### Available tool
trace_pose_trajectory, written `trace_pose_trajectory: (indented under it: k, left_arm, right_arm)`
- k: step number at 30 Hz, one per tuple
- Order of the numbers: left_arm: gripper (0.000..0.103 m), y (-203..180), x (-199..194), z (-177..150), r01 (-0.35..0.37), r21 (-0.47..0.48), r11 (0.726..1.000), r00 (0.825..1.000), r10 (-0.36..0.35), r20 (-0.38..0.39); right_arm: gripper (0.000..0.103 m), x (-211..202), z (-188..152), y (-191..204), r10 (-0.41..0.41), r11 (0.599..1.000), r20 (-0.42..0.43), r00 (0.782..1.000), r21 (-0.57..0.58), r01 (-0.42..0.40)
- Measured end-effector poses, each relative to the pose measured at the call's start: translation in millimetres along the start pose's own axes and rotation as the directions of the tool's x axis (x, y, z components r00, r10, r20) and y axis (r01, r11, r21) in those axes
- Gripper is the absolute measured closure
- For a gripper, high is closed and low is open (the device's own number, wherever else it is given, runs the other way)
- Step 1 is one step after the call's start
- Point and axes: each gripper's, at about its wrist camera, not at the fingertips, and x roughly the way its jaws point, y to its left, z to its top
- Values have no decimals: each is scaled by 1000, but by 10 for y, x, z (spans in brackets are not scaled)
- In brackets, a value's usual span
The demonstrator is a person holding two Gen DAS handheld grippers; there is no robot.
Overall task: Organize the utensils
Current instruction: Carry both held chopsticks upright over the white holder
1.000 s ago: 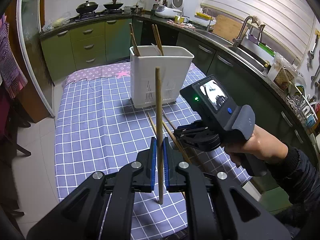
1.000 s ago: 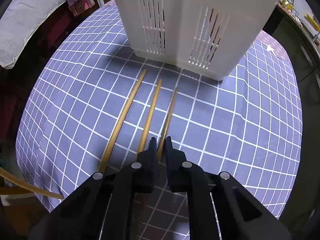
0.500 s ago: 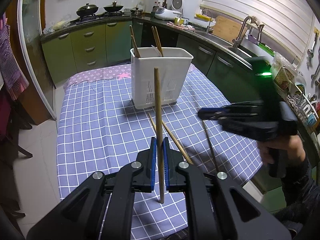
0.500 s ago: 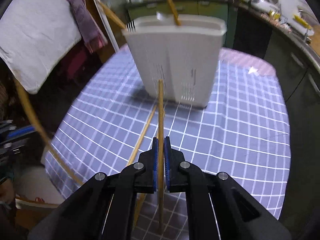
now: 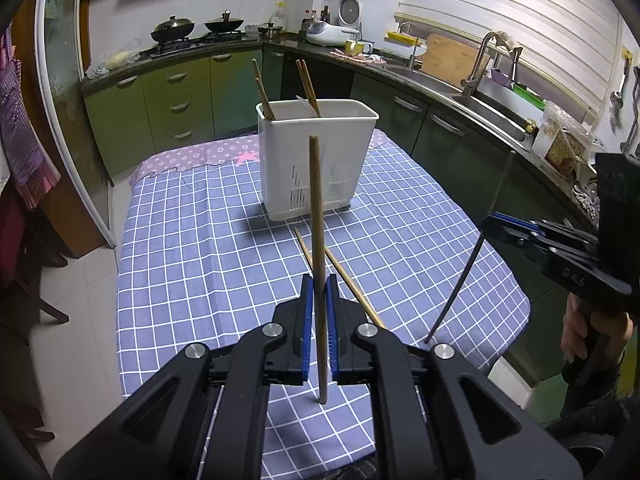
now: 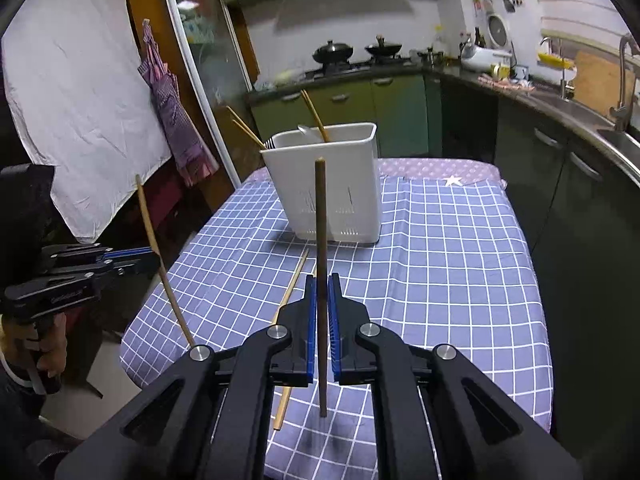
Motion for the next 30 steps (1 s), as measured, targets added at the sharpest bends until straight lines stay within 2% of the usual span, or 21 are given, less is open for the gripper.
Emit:
trace_pose_trajectory:
  k: [30]
  left_arm:
    - [96, -13, -53, 6, 28, 3, 1000, 999, -28, 32]
  right_arm:
    - [96, 8, 39, 112, 19, 1000, 19, 1000, -21, -19]
